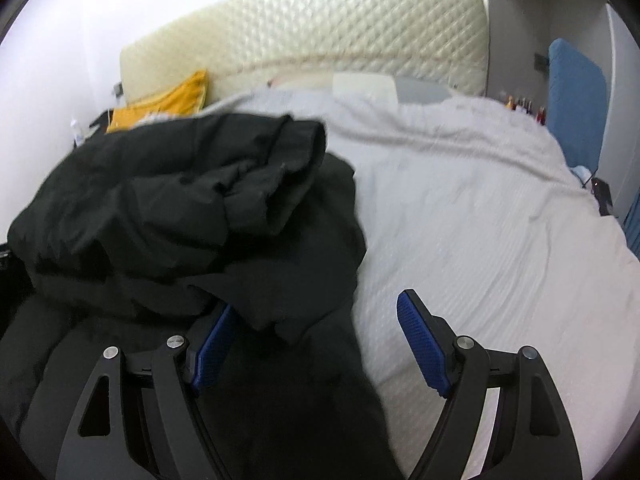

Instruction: Fold large clothes

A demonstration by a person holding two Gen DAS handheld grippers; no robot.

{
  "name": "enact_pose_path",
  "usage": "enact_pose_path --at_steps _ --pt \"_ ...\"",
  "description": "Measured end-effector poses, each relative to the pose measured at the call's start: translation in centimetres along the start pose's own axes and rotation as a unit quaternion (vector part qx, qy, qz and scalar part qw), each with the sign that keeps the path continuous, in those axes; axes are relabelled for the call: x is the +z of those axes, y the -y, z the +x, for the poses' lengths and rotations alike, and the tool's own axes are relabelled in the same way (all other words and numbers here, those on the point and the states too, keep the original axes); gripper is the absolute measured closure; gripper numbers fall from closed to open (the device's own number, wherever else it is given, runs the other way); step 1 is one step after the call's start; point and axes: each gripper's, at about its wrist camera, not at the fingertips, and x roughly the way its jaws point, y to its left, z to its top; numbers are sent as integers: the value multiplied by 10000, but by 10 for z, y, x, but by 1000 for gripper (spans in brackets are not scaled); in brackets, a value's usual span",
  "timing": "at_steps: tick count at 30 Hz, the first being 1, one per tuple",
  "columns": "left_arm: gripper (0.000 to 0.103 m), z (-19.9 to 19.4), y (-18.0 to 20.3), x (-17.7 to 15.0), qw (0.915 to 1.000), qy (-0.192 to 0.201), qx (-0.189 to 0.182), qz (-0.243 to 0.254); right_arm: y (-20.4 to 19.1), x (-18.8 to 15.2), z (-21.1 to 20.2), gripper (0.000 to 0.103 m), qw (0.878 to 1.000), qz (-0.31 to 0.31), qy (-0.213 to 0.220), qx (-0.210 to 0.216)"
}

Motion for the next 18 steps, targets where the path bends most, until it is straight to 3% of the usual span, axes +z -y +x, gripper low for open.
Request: enact_pose_path --at_steps 5,11,15,18 --pt "18 8 -9 3 9995 81 158 -243 14 1 9 24 9998 108 134 24" --pt "17 25 -9 -1 9991 -136 327 -215 25 -5 26 21 9993 378 -54 -7" --pt "18 17 -10 3 9990 -202 285 -269 16 -9 14 20 9991 387 -151 -82" --pt "18 -4 -8 7 9993 -189 173 -271 6 -12 -6 20 9987 462 -206 109"
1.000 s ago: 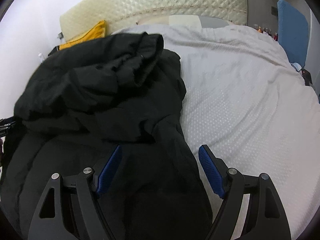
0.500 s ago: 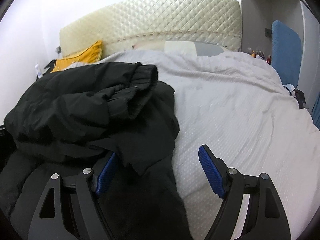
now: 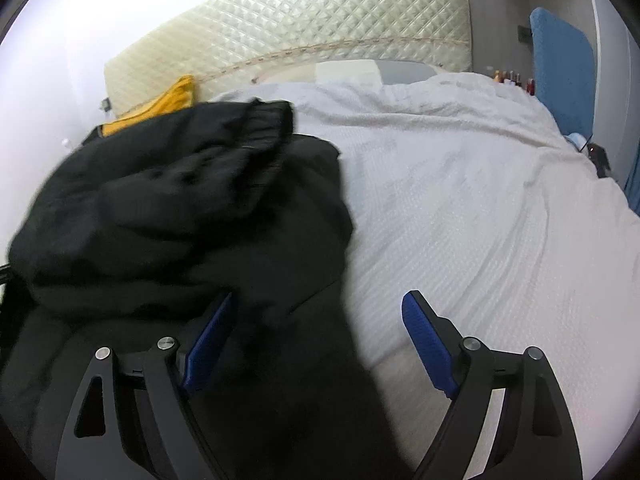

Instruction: Fold large clothes

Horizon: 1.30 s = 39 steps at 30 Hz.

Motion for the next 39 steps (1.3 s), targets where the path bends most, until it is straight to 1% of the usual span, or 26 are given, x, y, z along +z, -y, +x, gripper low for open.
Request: enact_pose_path --at_steps 2,4,7,9,10,12,16,20,23,26,29,31,33,36,39 --pt "18 -21 3 2 9999 63 -94 -18 -11 1 -23 20 9999 -62 130 74" --pt "18 -40 8 5 9998 126 -178 9 -22 9 -48 20 9993 -203 309 107" --pt "18 -91 15 14 9976 503 -467 -26 -41 27 -99 20 9969 -157 690 340" --pt "18 -126 19 22 9953 734 -630 -62 -51 44 -124 20 9948 -216 913 387" --pt "18 -147 20 27 9939 832 -716 -87 -61 54 -148 20 9928 -290 1088 418" --pt "18 -185 21 36 9910 1002 -879 -100 -76 66 -181 20 9893 -369 1334 469" --pt "18 -269 16 54 9817 1468 -1192 -208 -103 91 -260 20 9797 -431 1870 585" --pt "18 -357 5 62 9698 1932 -1473 -237 -126 101 -328 19 9696 -513 2285 712" --pt "18 -406 -5 59 9637 2079 -1660 -233 -140 102 -363 19 9643 -635 2455 756" --pt "18 -444 -12 47 9603 2172 -1746 -133 -153 93 -395 18 9625 -694 2510 759" --pt "18 -466 -17 29 9595 2213 -1741 -9 -160 78 -417 18 9622 -618 2515 845" --pt "18 -471 -22 14 9612 2118 -1769 16 -161 68 -424 18 9625 -588 2485 912" --pt "18 -469 -25 -1 9634 1978 -1807 7 -162 56 -427 18 9636 -559 2432 961" --pt "18 -458 -29 -23 9677 1748 -1819 23 -163 36 -421 18 9685 -569 2224 964" --pt "18 -440 -39 -42 9686 1540 -1953 -54 -161 16 -411 18 9743 -555 1969 948"
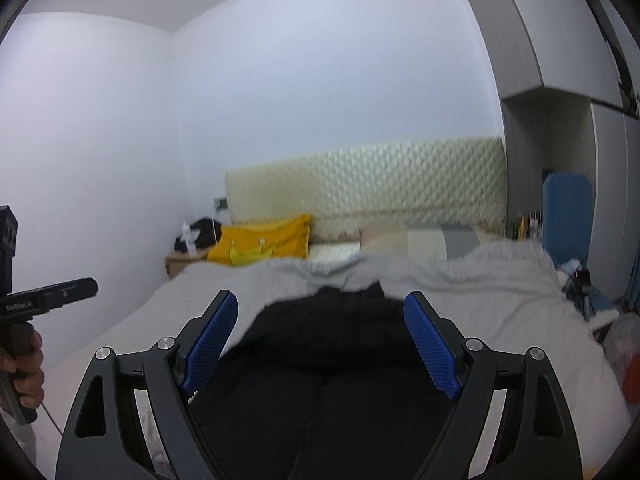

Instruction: Fold large clothes

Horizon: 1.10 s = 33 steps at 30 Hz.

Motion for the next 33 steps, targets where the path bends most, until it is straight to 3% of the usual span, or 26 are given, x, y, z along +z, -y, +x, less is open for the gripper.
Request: enact_pose_path --at_steps 7,16,25,33 --pt "18 42 -34 -43 9979 -623 89 -177 32 -55 35 18 9960 429 -783 92" --pt "18 119 -80 -97 9854 -1517 348 -689 89 -112 79 18 9820 1033 -1581 23" --pt "17 181 -123 -139 9639 -2282 543 -1263 155 -161 115 18 9573 1630 -2385 -128" --pt "13 214 -158 -168 9350 -2871 494 -2024 205 -203 129 18 9253 2387 -2940 -215"
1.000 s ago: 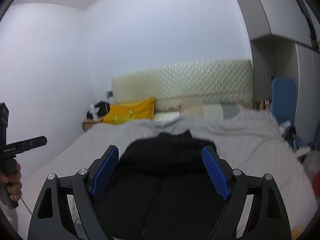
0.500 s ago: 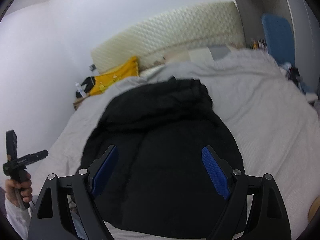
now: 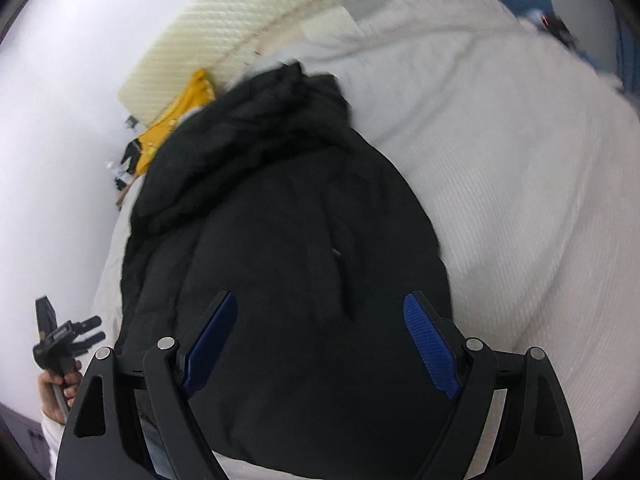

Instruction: Fold large clothes

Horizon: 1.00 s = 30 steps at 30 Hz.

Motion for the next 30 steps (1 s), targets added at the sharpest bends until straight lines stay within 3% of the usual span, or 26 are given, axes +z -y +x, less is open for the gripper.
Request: enact_pose_path --at_steps 7,10,14,21,30 --pt "10 17 -19 -1 9987 -297 43 -408 43 -2 17 18 9958 868 -279 -19" --pt "10 27 -22 -1 9969 -532 -109 -564 56 -4 26 18 9911 1233 -480 139" --pt "10 42 -26 -4 9928 -871 -299 -770 63 -9 36 18 9882 1365 -689 78" --pt "10 57 -24 -8 9893 -1157 -262 -844 81 -15 43 18 9817 1714 -808 -168" --pt "10 64 -13 -7 9838 -1364 -804 -838 84 -15 44 11 9769 1892 -877 467"
